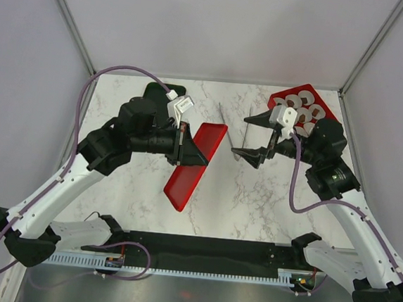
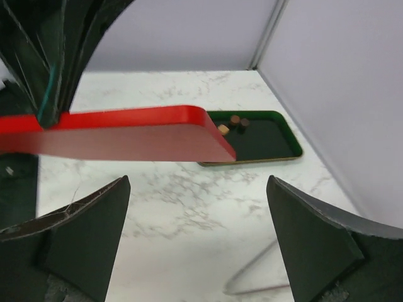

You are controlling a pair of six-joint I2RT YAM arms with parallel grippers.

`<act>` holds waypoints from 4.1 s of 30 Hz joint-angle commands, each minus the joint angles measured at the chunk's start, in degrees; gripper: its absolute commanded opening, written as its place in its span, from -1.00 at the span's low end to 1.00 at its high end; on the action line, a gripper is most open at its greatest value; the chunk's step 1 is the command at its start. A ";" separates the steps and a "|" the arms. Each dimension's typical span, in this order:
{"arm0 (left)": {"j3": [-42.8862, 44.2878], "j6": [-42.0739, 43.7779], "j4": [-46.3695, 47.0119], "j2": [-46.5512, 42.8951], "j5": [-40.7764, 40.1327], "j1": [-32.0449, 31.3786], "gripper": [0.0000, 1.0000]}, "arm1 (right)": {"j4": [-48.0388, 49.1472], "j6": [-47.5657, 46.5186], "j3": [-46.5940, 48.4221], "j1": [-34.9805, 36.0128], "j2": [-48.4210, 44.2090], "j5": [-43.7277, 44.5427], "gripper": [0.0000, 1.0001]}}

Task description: Pack the chocolate

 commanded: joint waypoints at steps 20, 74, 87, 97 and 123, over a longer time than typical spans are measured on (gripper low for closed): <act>-0.48 3.37 -0.65 4.49 5.38 0.20 -0.95 | -27.97 -52.95 13.20 18.78 5.46 19.39 0.68; 22.66 10.76 3.55 19.79 15.72 29.56 0.57 | -20.26 1.17 20.06 -10.44 17.32 -3.30 -1.00; 5.06 9.52 19.48 22.42 26.92 29.56 0.60 | -10.50 18.40 21.38 -17.50 20.32 -23.19 -1.00; -4.87 -11.81 66.07 23.83 38.78 28.95 0.54 | 1.00 31.31 20.76 -17.77 22.51 -27.50 -1.00; 12.17 -47.53 93.68 54.06 20.88 22.27 -0.95 | 31.53 72.90 13.66 -36.83 33.52 -1.86 0.96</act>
